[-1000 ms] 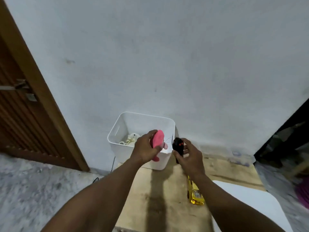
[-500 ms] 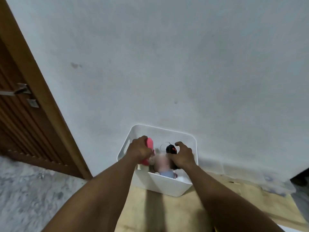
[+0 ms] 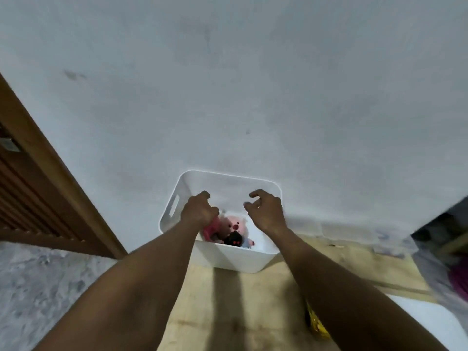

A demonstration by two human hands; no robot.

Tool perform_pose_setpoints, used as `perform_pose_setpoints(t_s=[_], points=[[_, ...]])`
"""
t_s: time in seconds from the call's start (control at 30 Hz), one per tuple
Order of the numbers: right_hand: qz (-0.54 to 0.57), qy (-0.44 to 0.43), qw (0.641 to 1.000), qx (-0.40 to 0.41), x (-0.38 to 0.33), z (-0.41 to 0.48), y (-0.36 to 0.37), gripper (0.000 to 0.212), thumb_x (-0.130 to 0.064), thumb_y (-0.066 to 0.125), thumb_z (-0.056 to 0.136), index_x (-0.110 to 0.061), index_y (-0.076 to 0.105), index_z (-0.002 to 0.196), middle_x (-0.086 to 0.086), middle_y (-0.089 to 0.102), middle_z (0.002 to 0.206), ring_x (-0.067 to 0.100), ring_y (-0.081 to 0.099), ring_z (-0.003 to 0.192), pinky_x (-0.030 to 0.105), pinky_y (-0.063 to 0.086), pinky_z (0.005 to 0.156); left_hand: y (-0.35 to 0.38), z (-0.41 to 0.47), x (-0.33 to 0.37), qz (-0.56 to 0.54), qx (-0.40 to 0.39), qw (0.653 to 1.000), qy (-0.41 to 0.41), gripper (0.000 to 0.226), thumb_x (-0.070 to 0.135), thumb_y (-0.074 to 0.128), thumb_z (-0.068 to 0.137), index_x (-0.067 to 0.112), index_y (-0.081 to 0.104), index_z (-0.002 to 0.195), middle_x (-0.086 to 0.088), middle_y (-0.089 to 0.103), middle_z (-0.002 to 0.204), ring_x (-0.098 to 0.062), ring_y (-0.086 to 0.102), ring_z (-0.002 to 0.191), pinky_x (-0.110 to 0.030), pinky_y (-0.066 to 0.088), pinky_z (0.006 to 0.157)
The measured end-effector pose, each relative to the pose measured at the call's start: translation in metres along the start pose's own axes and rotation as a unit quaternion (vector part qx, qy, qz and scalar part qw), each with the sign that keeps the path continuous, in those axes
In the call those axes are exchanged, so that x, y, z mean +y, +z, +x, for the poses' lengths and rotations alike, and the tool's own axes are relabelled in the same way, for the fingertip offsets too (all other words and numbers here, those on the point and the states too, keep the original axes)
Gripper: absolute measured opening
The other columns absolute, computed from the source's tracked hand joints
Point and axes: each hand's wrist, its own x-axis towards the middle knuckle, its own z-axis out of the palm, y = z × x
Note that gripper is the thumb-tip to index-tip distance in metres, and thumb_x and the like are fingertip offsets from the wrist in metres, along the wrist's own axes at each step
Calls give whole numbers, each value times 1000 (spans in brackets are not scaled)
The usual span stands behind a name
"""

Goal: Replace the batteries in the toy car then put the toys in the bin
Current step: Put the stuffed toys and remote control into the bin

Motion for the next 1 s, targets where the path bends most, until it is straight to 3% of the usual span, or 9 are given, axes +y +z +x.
perform_pose_setpoints(t_s=[0.1, 0.23, 0.37, 0.5, 0.57, 0.67, 0.8, 0.9, 1.0], points=[[20, -41, 994, 97, 9, -15, -51, 11, -31, 64, 86, -30, 68, 96, -9, 66, 68, 6, 63, 68, 20, 45, 63, 22, -16, 44, -47, 34, 996, 62, 38, 27, 62, 84, 24, 63, 122, -1, 70, 107, -21, 64, 97, -28, 50, 85], [16, -27, 980, 198, 70, -37, -126, 9, -25, 62, 86, -28, 69, 91, -7, 63, 63, 9, 60, 63, 23, 46, 62, 67, -67, 112, -104, 46, 983, 147, 15, 22, 62, 86, 25, 71, 98, 10, 64, 77, -14, 59, 75, -21, 42, 71], [-49, 50, 973, 219, 159, -75, -197, 12, -19, 60, 86, -25, 69, 92, -9, 61, 58, 18, 63, 71, 29, 50, 67, 140, -123, 160, -106, -15, 978, 177, 11, 20, 61, 86, 25, 71, 85, 7, 67, 74, -14, 64, 74, -20, 44, 63], [-97, 142, 965, 200, 253, -111, -250, 19, -20, 57, 83, -26, 68, 98, 3, 70, 77, 27, 65, 87, 35, 55, 75, 227, -168, 183, -99, -98, 981, 137, 8, 24, 64, 84, 25, 70, 78, 3, 72, 84, -19, 69, 82, -26, 55, 73], [-109, 173, 963, 177, 291, -122, -266, 24, -21, 58, 82, -25, 66, 104, 6, 70, 90, 29, 64, 94, 33, 53, 76, 264, -184, 182, -84, -127, 982, 108, 7, 23, 67, 80, 23, 73, 82, -1, 74, 91, -20, 69, 89, -24, 53, 73], [-139, 213, 955, 155, 341, -138, -285, 29, -23, 60, 82, -23, 64, 110, 9, 68, 107, 30, 64, 100, 31, 49, 79, 315, -203, 178, -46, -173, 983, 49, 31, 28, 66, 78, 19, 69, 108, -7, 70, 111, -27, 67, 104, -34, 57, 85], [-138, 259, 948, 123, 394, -160, -294, 37, -26, 63, 82, -22, 57, 119, 5, 60, 118, 25, 55, 116, 34, 46, 92, 354, -220, 177, 30, -237, 971, -20, 71, 38, 60, 85, 18, 34, 147, -13, 48, 141, -33, 53, 125, -44, 53, 97], [-147, 322, 932, 83, 424, -172, -296, 53, -28, 62, 81, -21, 47, 131, 9, 52, 129, 28, 48, 125, 37, 43, 96, 369, -226, 176, 56, -255, 962, -79, 87, 40, 58, 86, 16, 12, 156, -15, 34, 151, -36, 44, 132, -46, 48, 102], [-123, 364, 922, 45, 451, -181, -293, 60, -31, 60, 80, -16, 43, 136, 13, 52, 133, 33, 49, 126, 38, 45, 97, 380, -230, 176, 75, -235, 964, -99, 92, 44, 56, 86, 14, 7, 157, -16, 30, 152, -37, 36, 138, -46, 41, 109]])
